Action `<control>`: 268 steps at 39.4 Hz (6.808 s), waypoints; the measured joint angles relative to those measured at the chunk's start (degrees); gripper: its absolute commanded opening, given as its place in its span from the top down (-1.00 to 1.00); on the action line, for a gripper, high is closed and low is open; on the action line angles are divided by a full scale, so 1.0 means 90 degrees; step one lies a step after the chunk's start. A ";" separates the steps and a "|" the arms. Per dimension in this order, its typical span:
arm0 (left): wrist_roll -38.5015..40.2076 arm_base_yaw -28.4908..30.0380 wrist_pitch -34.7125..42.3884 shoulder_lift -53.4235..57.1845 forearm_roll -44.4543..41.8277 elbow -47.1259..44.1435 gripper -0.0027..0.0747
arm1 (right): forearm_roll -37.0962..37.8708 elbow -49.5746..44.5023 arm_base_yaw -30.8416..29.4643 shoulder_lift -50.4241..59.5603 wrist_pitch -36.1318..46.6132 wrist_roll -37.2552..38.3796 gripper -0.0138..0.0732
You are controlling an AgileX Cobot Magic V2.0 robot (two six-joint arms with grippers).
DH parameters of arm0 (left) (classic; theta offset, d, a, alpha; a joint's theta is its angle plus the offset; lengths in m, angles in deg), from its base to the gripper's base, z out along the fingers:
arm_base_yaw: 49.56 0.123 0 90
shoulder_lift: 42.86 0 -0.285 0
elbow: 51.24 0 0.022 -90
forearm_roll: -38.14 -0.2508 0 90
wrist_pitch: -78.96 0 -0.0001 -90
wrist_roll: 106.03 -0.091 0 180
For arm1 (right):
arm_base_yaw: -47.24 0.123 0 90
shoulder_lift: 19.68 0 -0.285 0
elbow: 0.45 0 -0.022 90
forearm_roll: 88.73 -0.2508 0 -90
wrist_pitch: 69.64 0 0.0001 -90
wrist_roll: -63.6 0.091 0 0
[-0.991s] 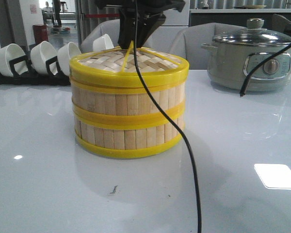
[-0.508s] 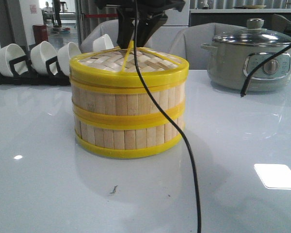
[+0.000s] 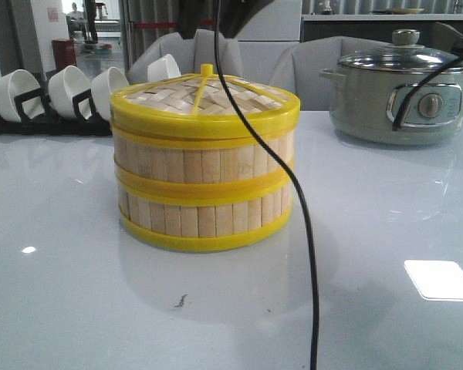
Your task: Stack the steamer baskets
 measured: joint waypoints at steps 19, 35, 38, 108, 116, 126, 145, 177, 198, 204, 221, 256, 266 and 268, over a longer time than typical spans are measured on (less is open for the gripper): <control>0.0000 0.0000 0.0000 0.0000 0.0000 0.0000 0.67 | 0.0038 -0.3557 -0.2066 0.3344 0.1862 0.0000 -0.10; 0.0000 0.0000 0.0000 0.0000 0.0000 0.0000 0.67 | 0.0052 -0.8123 -0.3617 0.7165 0.3570 0.0000 -0.10; 0.0000 0.0000 0.0000 0.0000 0.0000 0.0000 0.67 | 0.0052 -0.9024 -0.3830 0.7930 0.3713 0.0000 -0.10; 0.0000 0.0000 0.0000 0.0000 0.0000 0.0000 0.67 | 0.0052 -1.1817 -0.4326 1.0967 0.4193 0.0000 0.53; 0.0000 0.0000 0.0014 0.0000 -0.0036 0.0000 0.67 | 0.0052 -1.1817 -0.4326 1.0967 0.4193 0.0000 0.53; 0.0000 0.0097 0.0123 0.0256 -0.0061 -0.0014 0.67 | 0.0052 -1.1817 -0.4326 1.0967 0.4193 0.0000 0.53; 0.0000 0.1057 0.0141 0.2369 0.0030 -0.1346 0.67 | 0.0052 -1.1817 -0.4326 1.0967 0.4193 0.0000 0.53; 0.0000 0.1345 0.0233 0.3844 0.0307 -0.2959 0.67 | 0.0052 -1.1817 -0.4326 1.0975 0.4193 0.0000 0.53; 0.0691 0.1345 0.0243 0.3844 -0.0329 -0.2959 0.67 | 0.0052 -1.1817 -0.4326 1.0975 0.4193 0.0000 0.53; 0.1451 0.1345 0.0243 0.3844 -0.1106 -0.2959 0.67 | 0.0052 -1.1817 -0.4326 1.0975 0.4193 0.0000 0.53; 0.1574 0.1359 0.0243 0.3844 -0.1586 -0.2959 0.67 | 0.0052 -1.1817 -0.4326 1.0975 0.4193 0.0000 0.53; 0.1591 0.1359 0.0243 0.3844 -0.1612 -0.2959 0.67 | 0.0052 -1.1817 -0.4326 1.0975 0.4193 0.0000 0.53; 0.1591 0.1359 0.0243 0.3844 -0.1612 -0.2959 0.67 | -0.0080 -1.2159 -0.4326 1.1346 0.4388 0.0000 0.53; 0.1591 0.1359 0.0243 0.3844 -0.1612 -0.2959 0.67 | -0.0198 -1.2386 -0.4326 1.1458 0.4575 0.0000 0.53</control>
